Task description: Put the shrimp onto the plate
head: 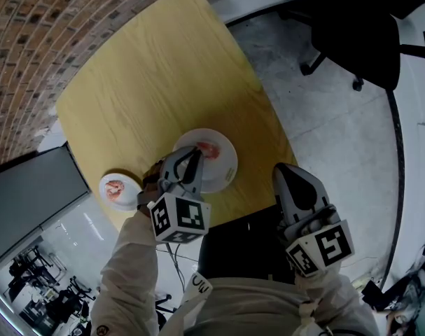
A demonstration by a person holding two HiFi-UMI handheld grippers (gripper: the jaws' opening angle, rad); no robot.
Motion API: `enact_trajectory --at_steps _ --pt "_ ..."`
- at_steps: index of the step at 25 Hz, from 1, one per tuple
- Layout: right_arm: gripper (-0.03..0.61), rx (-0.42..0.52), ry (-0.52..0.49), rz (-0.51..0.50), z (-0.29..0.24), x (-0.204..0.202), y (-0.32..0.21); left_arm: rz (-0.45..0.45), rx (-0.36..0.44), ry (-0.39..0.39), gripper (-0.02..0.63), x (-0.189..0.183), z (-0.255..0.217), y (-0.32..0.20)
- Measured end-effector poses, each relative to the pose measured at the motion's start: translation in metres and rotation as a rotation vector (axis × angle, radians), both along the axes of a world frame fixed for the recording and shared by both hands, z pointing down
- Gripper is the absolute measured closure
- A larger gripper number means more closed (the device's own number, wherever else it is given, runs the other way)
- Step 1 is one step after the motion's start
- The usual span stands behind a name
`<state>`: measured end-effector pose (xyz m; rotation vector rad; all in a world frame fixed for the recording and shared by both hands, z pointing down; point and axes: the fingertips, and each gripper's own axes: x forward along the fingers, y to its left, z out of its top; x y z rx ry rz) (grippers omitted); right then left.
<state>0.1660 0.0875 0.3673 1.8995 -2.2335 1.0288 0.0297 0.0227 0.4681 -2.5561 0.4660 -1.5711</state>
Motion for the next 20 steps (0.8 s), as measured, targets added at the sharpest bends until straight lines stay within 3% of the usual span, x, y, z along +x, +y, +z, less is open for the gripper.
enact_trajectory --at_steps 20 --pt "0.555 -0.011 -0.002 -0.005 0.0027 -0.0029 0.0017 -0.041 -0.029 0.064 0.575 0.0054 -0.0006 -0.0002"
